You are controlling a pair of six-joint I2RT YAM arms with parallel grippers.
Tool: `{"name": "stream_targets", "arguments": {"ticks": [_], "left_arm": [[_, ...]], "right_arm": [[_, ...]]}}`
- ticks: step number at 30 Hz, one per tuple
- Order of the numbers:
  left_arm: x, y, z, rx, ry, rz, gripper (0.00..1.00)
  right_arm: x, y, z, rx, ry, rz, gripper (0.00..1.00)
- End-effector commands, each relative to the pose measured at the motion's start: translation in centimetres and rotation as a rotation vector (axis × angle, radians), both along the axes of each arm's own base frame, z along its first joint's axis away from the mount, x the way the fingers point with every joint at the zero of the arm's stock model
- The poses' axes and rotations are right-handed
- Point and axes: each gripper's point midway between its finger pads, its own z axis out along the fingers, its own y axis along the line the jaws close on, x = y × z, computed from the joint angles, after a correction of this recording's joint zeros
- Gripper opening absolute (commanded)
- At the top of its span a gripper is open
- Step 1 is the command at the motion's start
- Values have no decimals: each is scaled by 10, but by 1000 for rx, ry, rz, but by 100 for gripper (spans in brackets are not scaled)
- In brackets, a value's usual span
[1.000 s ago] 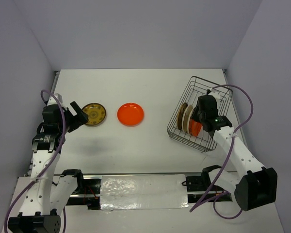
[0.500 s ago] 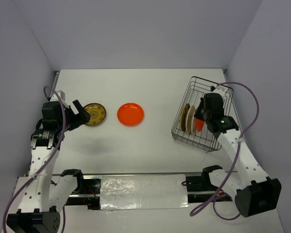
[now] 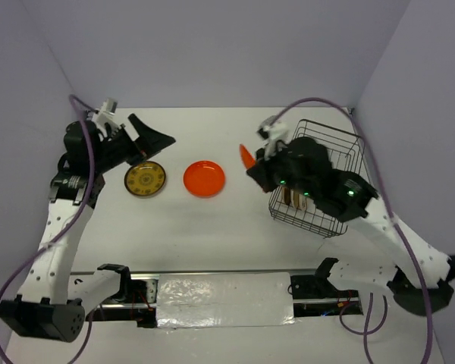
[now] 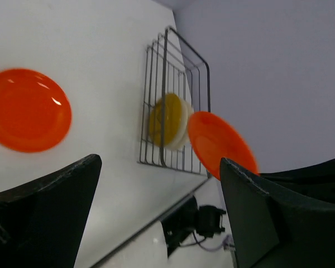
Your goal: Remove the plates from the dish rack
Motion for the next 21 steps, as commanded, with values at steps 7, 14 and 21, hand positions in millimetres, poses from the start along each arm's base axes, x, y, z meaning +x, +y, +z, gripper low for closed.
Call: {"name": "stream_targets", "arguments": {"ticks": [7,14,21], "left_arm": [[0,-55,-38,-33,189,-90,100],[-9,-61,-104,85,308,-101,90],[-3,-57,-118,137,299,-84,45]], "right_arm": [[-30,99,-62,-664,-248,209,0],[-31,149,-57,-723,-369,239,0],[-32,164,-59,-708,-384,242,0]]}}
